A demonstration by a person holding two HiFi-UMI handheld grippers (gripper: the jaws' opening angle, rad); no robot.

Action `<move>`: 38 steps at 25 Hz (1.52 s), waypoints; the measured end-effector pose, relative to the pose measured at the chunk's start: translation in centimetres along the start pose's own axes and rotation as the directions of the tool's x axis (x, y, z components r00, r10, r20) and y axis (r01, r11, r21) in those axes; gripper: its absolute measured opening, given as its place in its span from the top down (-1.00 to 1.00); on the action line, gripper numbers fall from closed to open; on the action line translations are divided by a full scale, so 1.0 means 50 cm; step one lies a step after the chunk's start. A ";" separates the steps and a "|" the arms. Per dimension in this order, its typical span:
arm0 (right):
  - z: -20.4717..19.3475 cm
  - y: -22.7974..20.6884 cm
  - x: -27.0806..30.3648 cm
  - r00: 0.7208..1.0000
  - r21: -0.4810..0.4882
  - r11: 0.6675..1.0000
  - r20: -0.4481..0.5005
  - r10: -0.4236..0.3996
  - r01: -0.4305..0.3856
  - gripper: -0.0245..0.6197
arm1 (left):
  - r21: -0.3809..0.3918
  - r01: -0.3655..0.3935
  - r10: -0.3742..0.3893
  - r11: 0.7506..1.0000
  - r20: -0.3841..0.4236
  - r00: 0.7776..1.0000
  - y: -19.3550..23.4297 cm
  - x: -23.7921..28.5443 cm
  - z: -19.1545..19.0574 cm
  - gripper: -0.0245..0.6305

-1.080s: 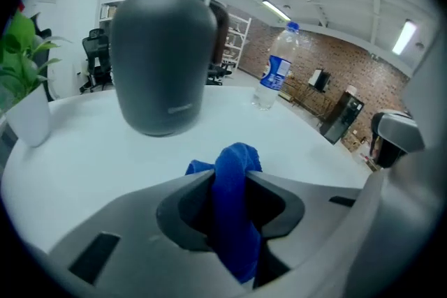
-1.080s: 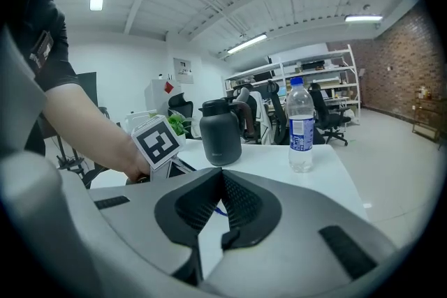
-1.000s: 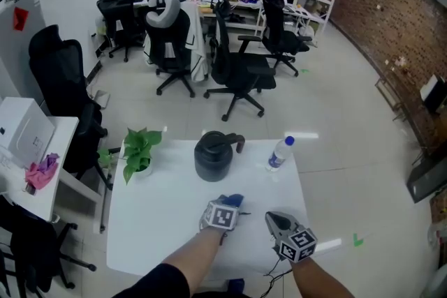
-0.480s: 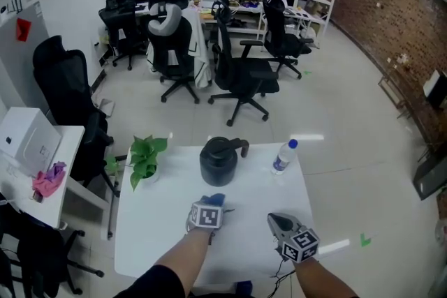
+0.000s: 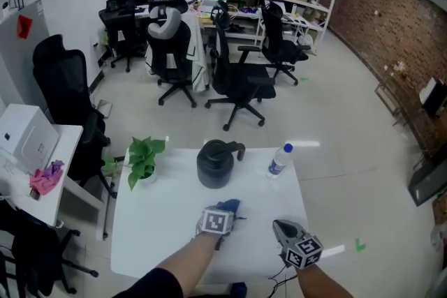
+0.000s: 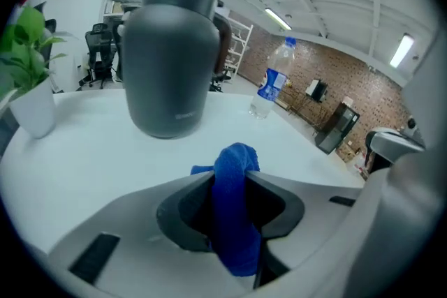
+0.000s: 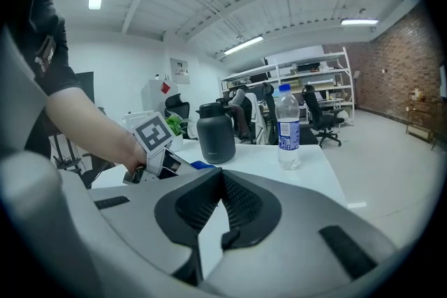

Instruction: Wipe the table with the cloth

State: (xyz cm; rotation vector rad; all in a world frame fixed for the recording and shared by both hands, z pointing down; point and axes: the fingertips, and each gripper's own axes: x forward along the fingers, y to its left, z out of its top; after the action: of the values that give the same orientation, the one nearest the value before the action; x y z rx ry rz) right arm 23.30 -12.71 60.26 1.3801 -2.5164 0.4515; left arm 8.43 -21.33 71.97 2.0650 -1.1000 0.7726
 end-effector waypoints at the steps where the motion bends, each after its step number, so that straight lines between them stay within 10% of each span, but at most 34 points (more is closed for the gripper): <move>1: 0.008 0.002 -0.004 1.000 -0.005 1.000 0.005 -0.002 0.002 0.95 | -0.020 -0.009 0.010 1.000 0.016 1.000 0.025 -0.028 -0.001 0.60; 8: 0.029 0.049 0.004 0.998 -0.004 0.999 0.038 0.049 -0.049 0.95 | -0.110 -0.187 0.200 0.976 0.126 0.972 0.329 -0.353 -0.109 0.60; 13: 0.032 0.082 0.032 0.996 -0.019 0.996 0.022 0.087 -0.086 0.95 | -0.222 -0.382 0.399 0.897 0.037 0.916 0.517 -0.549 -0.344 0.60; 17: 0.038 0.093 0.062 0.995 -0.033 0.995 0.017 0.097 -0.096 0.95 | -0.317 -0.439 0.459 0.840 -0.016 0.889 0.570 -0.605 -0.476 0.60; 24: 0.037 0.107 0.073 0.995 -0.047 0.994 0.005 0.101 -0.101 0.95 | -0.234 -0.489 0.488 0.840 -0.066 0.870 0.579 -0.566 -0.524 0.52; 28: 0.037 0.096 0.056 0.996 -0.034 0.996 0.022 0.089 -0.088 0.95 | -0.280 -0.394 0.409 0.875 -0.009 0.913 0.541 -0.569 -0.459 -0.17; 33: 0.044 0.080 0.038 0.997 -0.022 0.997 0.033 0.071 -0.070 0.95 | -0.235 -0.299 0.357 0.925 0.267 0.895 0.493 -0.608 -0.209 -0.15; 38: 0.049 0.082 0.064 0.996 -0.042 0.996 0.026 0.080 -0.079 0.95 | -0.014 -0.022 0.026 1.000 0.489 0.872 0.277 -0.477 0.042 0.39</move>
State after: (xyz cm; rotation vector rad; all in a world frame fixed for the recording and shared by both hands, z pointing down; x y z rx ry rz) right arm 18.02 -14.02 58.49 1.2836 -2.5950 0.3962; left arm -14.33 -17.67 56.71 2.3102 -1.3926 0.2463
